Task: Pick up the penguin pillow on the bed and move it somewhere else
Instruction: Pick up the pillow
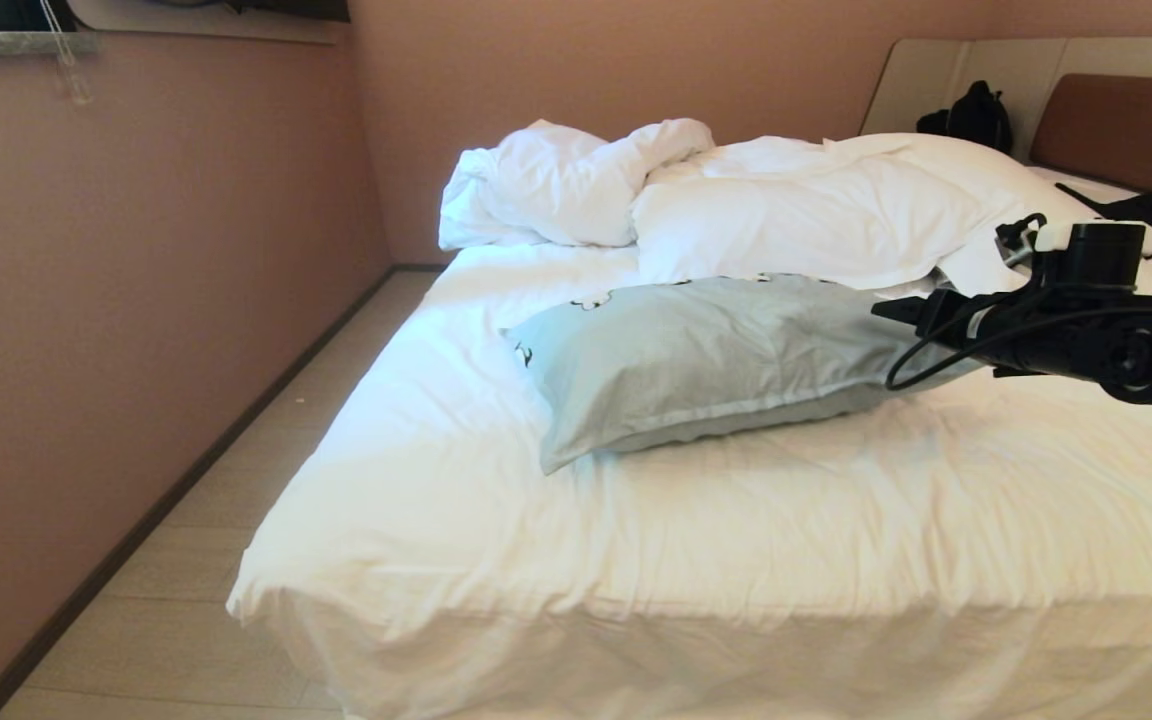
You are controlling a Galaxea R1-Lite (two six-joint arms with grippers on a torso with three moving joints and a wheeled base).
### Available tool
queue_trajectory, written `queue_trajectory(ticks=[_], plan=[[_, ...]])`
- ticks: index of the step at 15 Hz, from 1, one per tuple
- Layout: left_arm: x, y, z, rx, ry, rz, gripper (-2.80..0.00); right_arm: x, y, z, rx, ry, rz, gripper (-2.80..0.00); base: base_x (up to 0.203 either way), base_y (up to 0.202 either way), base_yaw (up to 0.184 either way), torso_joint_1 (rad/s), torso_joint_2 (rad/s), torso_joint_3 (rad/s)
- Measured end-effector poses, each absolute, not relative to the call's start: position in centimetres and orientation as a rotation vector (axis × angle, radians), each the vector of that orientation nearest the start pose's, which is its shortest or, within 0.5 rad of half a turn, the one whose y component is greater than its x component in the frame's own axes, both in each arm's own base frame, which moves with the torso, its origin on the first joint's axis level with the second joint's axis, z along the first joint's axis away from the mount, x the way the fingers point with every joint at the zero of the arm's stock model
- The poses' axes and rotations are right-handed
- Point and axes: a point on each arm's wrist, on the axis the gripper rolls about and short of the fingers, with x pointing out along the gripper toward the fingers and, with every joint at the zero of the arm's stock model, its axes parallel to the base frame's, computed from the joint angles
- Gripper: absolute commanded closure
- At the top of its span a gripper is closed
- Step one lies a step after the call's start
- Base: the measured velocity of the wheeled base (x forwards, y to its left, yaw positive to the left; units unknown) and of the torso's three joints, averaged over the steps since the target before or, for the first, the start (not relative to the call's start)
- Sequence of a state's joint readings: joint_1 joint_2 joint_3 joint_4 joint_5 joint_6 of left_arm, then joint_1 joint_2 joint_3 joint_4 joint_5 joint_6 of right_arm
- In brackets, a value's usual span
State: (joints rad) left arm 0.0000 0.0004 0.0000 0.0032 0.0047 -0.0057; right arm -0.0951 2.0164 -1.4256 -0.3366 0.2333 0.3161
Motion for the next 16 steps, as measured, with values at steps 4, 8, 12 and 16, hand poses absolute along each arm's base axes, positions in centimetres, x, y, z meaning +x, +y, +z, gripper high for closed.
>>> queue_trajectory(ticks=[4, 8, 12, 16], plan=[[-2.3, 0.0, 7.5, -0.006, 0.003, 0.004, 0.0, 42.7, -3.5, 19.3, 0.394, 0.31, 0.123, -2.8, 0.0, 0.0, 0.0, 0.0, 0.0, 0.0], [-2.3, 0.0, 7.5, -0.005, 0.004, 0.004, 0.0, 45.3, -1.8, 15.1, 0.435, 0.401, 0.143, -2.8, 0.0, 0.0, 0.0, 0.0, 0.0, 0.0], [-2.3, 0.0, 7.5, -0.005, 0.004, 0.004, 0.0, 46.7, -0.4, 11.7, 0.464, 0.472, 0.156, -2.8, 0.0, 0.0, 0.0, 0.0, 0.0, 0.0], [-2.3, 0.0, 7.5, -0.005, 0.004, 0.004, 0.0, 47.0, -0.2, 10.5, 0.466, 0.497, 0.158, -2.8, 0.0, 0.0, 0.0, 0.0, 0.0, 0.0]])
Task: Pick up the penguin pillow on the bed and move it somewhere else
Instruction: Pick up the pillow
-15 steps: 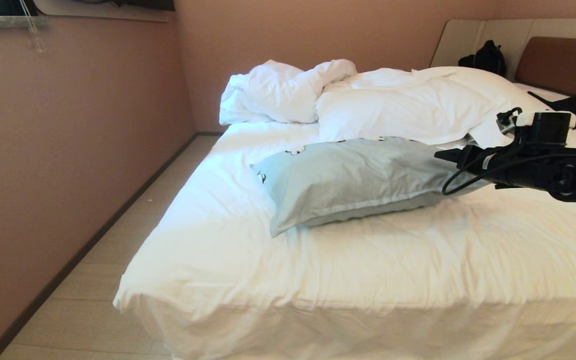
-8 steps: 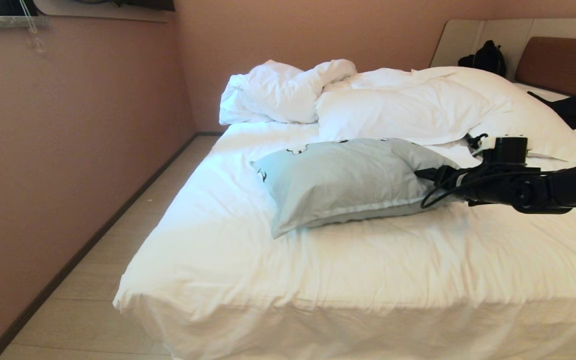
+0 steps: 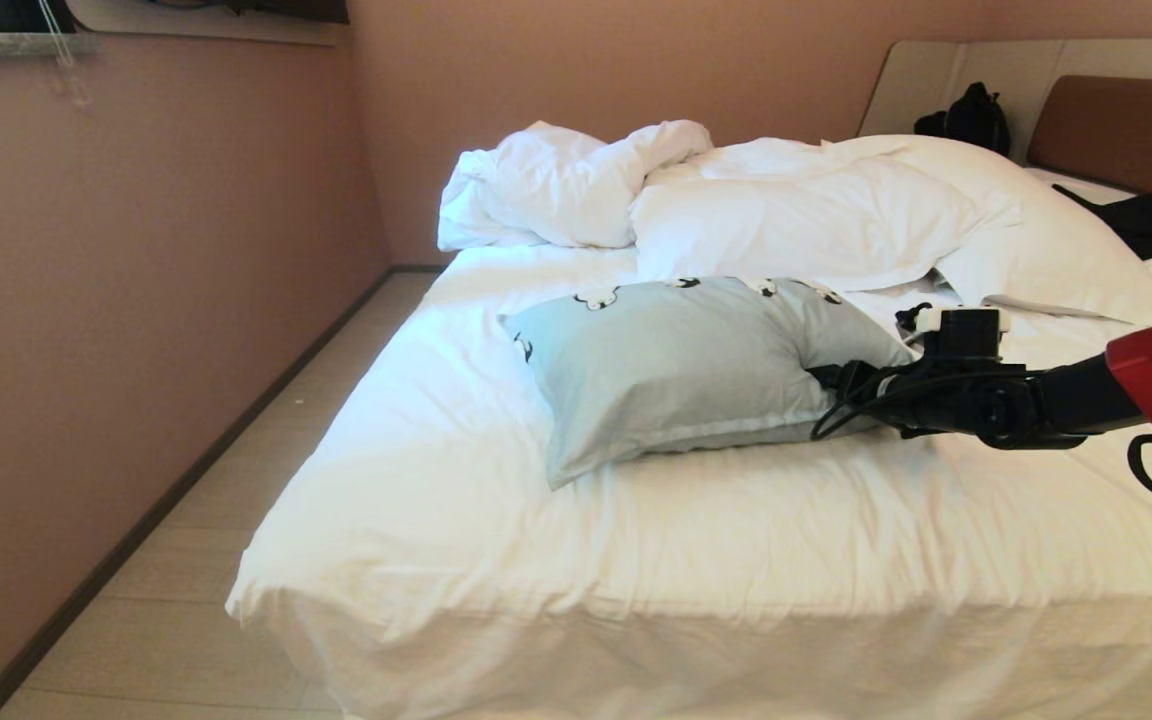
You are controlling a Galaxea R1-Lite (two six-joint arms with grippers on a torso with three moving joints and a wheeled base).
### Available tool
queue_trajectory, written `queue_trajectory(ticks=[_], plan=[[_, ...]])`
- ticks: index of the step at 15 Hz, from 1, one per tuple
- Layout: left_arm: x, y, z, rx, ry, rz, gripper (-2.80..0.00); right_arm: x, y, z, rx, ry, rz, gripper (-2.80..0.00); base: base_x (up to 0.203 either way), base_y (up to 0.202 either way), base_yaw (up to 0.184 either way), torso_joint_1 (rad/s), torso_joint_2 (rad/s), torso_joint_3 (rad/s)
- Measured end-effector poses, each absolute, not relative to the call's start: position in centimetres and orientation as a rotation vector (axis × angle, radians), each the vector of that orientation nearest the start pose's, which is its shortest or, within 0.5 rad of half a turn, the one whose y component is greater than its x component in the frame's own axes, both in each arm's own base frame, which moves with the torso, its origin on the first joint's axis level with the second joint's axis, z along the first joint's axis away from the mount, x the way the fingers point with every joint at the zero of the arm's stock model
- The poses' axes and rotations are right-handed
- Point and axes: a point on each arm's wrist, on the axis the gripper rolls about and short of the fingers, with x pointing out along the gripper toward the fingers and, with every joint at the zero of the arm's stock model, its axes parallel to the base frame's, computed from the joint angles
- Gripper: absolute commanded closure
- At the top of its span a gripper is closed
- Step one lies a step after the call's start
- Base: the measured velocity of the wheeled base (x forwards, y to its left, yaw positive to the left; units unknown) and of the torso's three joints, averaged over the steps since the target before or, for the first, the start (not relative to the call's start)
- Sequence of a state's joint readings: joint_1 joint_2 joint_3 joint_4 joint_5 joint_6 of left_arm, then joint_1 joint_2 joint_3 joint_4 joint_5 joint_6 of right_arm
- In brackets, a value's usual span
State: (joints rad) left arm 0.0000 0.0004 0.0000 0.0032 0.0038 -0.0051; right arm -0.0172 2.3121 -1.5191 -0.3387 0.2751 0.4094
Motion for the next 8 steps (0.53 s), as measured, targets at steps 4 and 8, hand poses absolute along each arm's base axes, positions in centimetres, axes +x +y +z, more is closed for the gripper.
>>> queue_trajectory(ticks=[4, 8], plan=[[-2.3, 0.0, 7.5, -0.006, 0.004, 0.004, 0.0, 46.8, -0.2, 10.7, 0.466, 0.499, 0.157, 0.0, 0.0, 0.0, 0.0, 0.0, 0.0, 0.0], [-2.3, 0.0, 7.5, -0.005, 0.004, 0.004, 0.0, 45.6, -0.3, 13.3, 0.465, 0.46, 0.166, 0.0, 0.0, 0.0, 0.0, 0.0, 0.0, 0.0]])
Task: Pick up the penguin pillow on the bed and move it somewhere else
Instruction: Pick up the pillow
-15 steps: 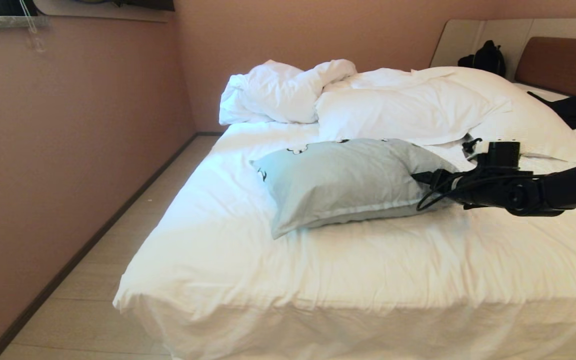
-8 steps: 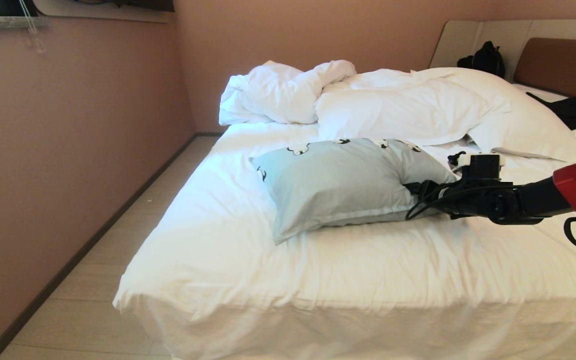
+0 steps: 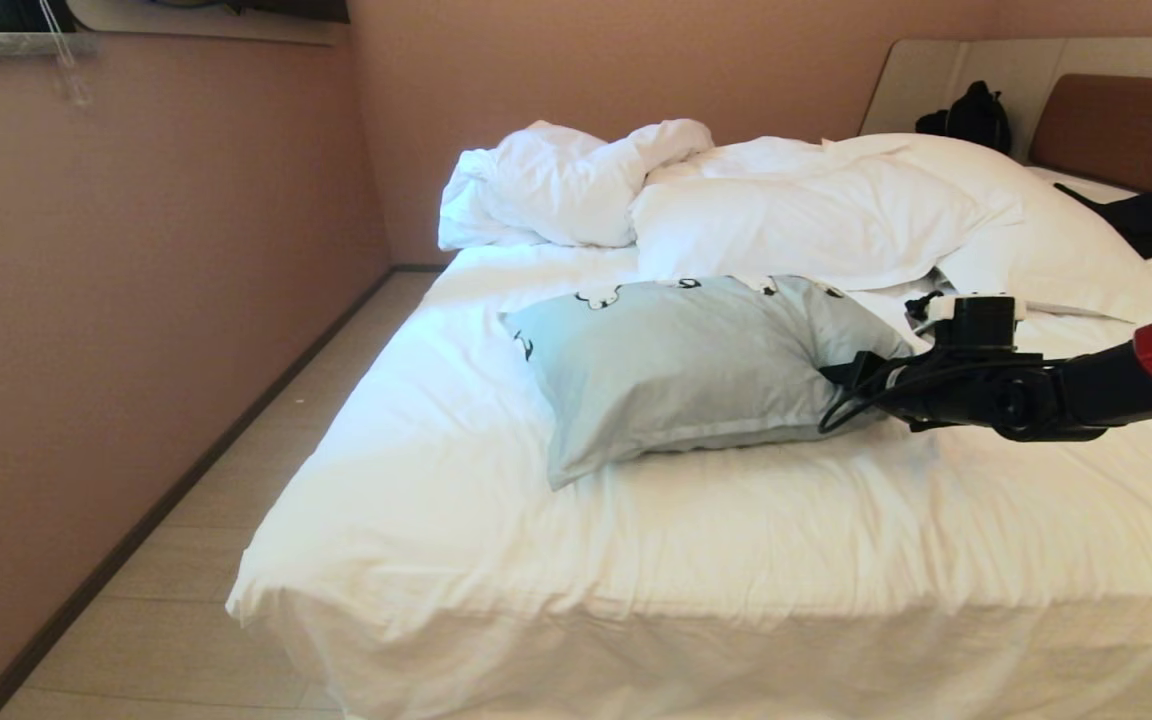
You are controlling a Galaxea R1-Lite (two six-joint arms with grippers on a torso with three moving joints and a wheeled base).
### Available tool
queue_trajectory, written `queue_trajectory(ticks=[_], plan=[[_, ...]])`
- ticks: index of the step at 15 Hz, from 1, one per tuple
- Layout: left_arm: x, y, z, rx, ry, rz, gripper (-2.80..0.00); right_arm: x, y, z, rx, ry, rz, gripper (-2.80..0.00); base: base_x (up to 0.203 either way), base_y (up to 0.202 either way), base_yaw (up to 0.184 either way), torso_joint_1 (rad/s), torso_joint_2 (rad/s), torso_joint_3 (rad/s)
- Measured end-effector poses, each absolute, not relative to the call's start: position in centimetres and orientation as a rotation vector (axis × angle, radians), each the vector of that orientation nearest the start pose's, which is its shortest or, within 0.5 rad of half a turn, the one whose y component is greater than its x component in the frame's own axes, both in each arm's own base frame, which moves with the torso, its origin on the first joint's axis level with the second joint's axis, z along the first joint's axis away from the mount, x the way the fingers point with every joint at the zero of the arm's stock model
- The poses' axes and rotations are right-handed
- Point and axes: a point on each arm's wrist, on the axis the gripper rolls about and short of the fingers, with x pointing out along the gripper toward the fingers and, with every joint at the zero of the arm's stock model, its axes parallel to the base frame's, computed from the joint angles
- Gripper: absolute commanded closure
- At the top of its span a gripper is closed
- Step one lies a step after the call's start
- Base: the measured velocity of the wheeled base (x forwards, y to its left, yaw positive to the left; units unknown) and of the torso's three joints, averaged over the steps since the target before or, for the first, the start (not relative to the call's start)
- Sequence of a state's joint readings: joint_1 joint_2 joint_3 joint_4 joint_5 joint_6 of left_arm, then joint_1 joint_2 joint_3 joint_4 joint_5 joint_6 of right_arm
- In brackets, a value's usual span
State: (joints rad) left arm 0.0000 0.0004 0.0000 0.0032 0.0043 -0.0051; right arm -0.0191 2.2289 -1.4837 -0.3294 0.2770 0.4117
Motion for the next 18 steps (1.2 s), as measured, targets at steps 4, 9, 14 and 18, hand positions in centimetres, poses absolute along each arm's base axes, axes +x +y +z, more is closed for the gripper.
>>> queue_trajectory(ticks=[4, 9, 14, 18], plan=[[-2.3, 0.0, 7.5, -0.005, 0.004, 0.004, 0.0, 43.7, -0.4, 17.2, 0.486, 0.391, 0.182, 0.0, 0.0, 0.0, 0.0, 0.0, 0.0, 0.0], [-2.3, 0.0, 7.5, -0.006, 0.003, 0.004, 0.0, 41.0, -1.1, 21.6, 0.543, 0.318, 0.249, 0.0, 0.0, 0.0, 0.0, 0.0, 0.0, 0.0], [-2.3, 0.0, 7.5, -0.005, 0.003, 0.004, 0.0, 38.5, -2.4, 25.8, 0.589, 0.232, 0.255, 0.0, 0.0, 0.0, 0.0, 0.0, 0.0, 0.0], [-2.3, 0.0, 7.5, -0.006, 0.003, 0.004, 0.0, 35.2, -5.7, 31.2, 0.655, 0.094, 0.187, 0.0, 0.0, 0.0, 0.0, 0.0, 0.0, 0.0]])
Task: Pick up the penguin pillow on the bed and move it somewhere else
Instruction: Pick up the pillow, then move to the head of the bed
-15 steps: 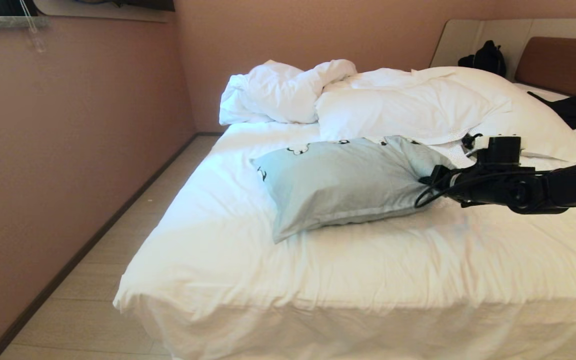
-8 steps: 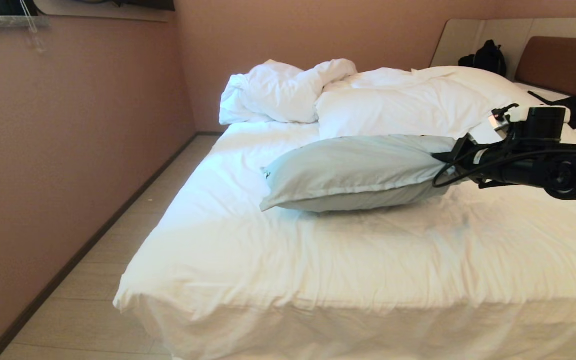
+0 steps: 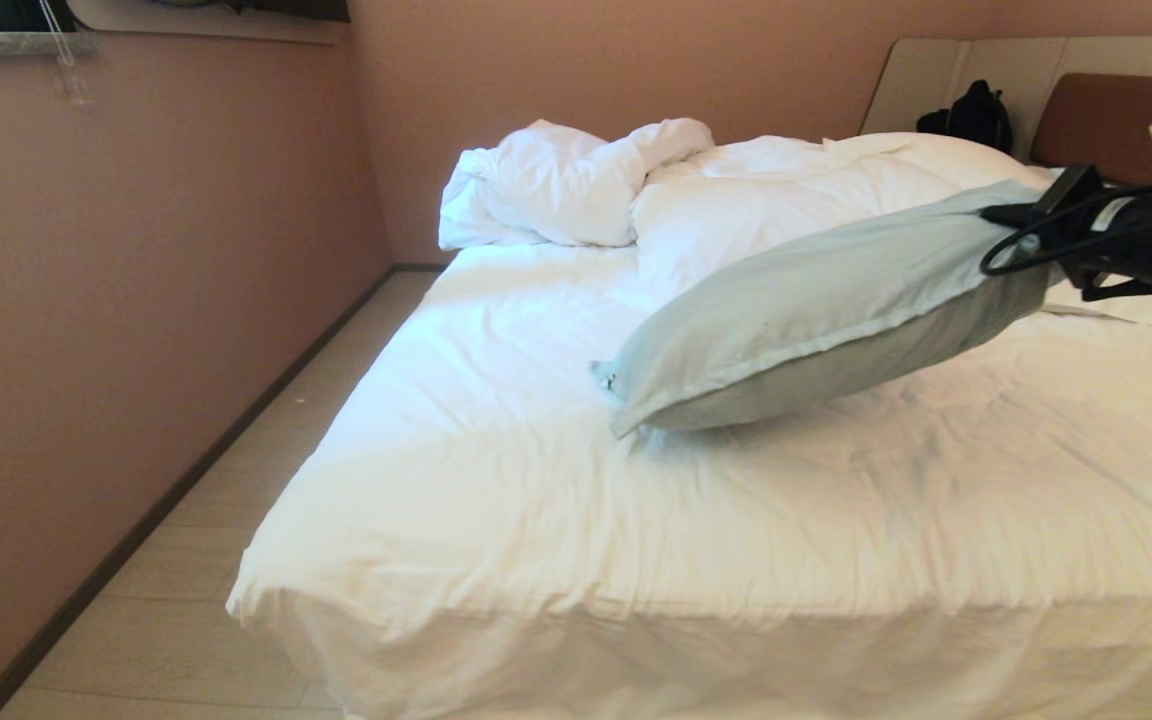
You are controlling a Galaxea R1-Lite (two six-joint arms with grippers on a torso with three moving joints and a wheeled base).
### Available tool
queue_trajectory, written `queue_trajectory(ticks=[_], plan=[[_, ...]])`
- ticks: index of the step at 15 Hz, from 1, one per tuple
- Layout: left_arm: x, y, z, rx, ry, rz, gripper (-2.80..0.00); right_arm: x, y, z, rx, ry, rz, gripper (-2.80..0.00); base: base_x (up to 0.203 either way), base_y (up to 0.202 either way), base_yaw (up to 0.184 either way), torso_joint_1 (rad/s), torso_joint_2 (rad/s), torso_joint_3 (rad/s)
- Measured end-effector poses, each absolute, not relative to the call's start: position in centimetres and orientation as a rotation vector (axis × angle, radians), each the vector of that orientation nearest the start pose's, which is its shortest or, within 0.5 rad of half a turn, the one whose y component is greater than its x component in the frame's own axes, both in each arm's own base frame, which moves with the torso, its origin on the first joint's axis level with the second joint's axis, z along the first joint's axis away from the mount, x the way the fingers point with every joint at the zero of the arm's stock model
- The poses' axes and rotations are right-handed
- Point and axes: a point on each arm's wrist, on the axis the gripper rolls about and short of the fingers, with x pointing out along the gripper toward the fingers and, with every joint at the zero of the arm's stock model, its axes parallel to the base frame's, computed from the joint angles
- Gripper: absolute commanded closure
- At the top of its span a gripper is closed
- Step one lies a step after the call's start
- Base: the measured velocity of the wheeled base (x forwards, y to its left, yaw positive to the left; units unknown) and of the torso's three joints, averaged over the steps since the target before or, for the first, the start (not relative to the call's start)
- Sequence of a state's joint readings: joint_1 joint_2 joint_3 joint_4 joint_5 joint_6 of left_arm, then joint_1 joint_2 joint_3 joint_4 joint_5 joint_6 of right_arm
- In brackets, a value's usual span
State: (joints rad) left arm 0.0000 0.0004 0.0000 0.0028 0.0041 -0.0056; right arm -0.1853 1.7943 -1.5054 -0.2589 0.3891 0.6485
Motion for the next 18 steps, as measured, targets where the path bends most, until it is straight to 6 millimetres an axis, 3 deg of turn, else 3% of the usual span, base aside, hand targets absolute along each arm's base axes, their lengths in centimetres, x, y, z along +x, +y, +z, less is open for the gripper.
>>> queue_trajectory(ticks=[5, 14, 18], plan=[[-2.3, 0.0, 7.5, -0.004, 0.004, 0.004, 0.0, 31.6, -7.8, 36.7, 0.74, -0.001, 0.123, 0.0, 0.0, 0.0, 0.0, 0.0, 0.0, 0.0], [-2.3, 0.0, 7.5, -0.005, 0.003, 0.004, 0.0, 25.3, -9.0, 40.1, 0.857, -0.036, 0.049, 0.0, 0.0, 0.0, 0.0, 0.0, 0.0, 0.0], [-2.3, 0.0, 7.5, -0.005, 0.003, 0.004, 0.0, 23.5, -9.5, 41.1, 0.882, -0.058, 0.081, 0.0, 0.0, 0.0, 0.0, 0.0, 0.0, 0.0]])
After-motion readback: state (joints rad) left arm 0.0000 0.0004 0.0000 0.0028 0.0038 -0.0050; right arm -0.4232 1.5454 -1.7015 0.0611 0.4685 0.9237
